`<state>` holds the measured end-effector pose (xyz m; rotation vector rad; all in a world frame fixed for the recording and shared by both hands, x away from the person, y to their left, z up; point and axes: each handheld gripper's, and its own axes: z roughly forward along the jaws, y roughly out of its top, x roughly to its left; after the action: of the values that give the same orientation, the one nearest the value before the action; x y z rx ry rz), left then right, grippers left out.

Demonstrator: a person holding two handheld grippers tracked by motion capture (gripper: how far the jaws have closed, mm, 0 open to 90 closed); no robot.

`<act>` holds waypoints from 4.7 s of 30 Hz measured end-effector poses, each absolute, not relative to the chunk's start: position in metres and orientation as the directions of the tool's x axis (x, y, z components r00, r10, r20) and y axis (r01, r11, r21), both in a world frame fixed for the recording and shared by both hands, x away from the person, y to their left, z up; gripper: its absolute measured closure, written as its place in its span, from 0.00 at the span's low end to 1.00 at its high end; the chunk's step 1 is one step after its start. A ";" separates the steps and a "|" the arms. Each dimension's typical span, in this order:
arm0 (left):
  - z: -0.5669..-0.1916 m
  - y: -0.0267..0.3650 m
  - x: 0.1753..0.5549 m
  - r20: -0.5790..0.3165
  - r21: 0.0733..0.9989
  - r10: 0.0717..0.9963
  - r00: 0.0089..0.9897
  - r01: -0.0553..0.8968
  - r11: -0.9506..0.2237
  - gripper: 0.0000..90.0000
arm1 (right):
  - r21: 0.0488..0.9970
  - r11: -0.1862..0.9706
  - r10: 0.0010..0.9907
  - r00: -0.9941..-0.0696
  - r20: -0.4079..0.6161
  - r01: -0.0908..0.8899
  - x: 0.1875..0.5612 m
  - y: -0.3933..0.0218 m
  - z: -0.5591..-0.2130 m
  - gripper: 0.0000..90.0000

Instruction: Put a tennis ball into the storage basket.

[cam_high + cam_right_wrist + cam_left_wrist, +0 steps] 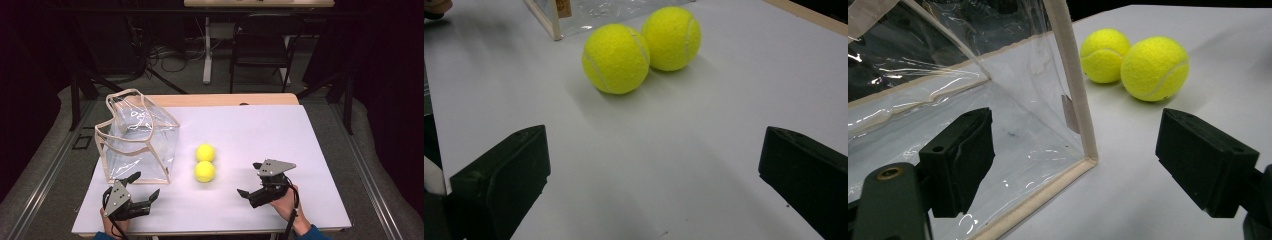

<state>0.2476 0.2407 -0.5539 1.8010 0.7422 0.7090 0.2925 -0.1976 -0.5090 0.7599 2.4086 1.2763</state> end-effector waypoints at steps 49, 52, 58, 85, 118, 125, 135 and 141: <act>-0.553 0.240 0.247 0.129 0.943 0.754 0.644 0.156 -0.294 0.18 | 0.804 0.515 0.504 -0.864 -0.005 0.297 0.323 -0.142 -0.496 0.00; -0.553 0.240 0.247 0.129 0.943 0.753 0.645 0.156 -0.295 0.18 | 0.802 0.523 0.496 -0.868 -0.009 0.290 0.324 -0.137 -0.496 0.00; -0.553 0.241 0.247 0.128 0.944 0.753 0.646 0.154 -0.292 0.18 | 0.799 0.529 0.479 -0.878 -0.002 0.287 0.327 -0.127 -0.498 0.00; -0.553 0.241 0.247 0.127 0.944 0.753 0.646 0.154 -0.291 0.18 | 0.774 0.550 0.480 -0.877 0.014 0.313 0.344 -0.092 -0.514 0.00; -0.553 0.242 0.247 0.122 0.945 0.753 0.647 0.157 -0.287 0.18 | 0.703 0.536 0.561 -0.819 0.116 0.467 0.363 -0.075 -0.542 0.16; -0.553 0.242 0.247 0.124 0.945 0.752 0.647 0.155 -0.289 0.18 | 0.683 0.527 0.583 -0.799 0.144 0.507 0.365 -0.074 -0.546 0.28; -0.553 0.242 0.247 0.124 0.945 0.753 0.646 0.153 -0.288 0.18 | 0.690 0.526 0.584 -0.801 0.132 0.497 0.364 -0.074 -0.546 0.29; -0.553 0.242 0.247 0.125 0.945 0.753 0.647 0.154 -0.289 0.18 | 0.693 0.528 0.583 -0.803 0.124 0.490 0.362 -0.075 -0.543 0.30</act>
<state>0.2466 0.2423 -0.5530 1.7985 0.7288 0.7004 0.3621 -0.0748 -0.5431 0.9305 2.6371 1.1372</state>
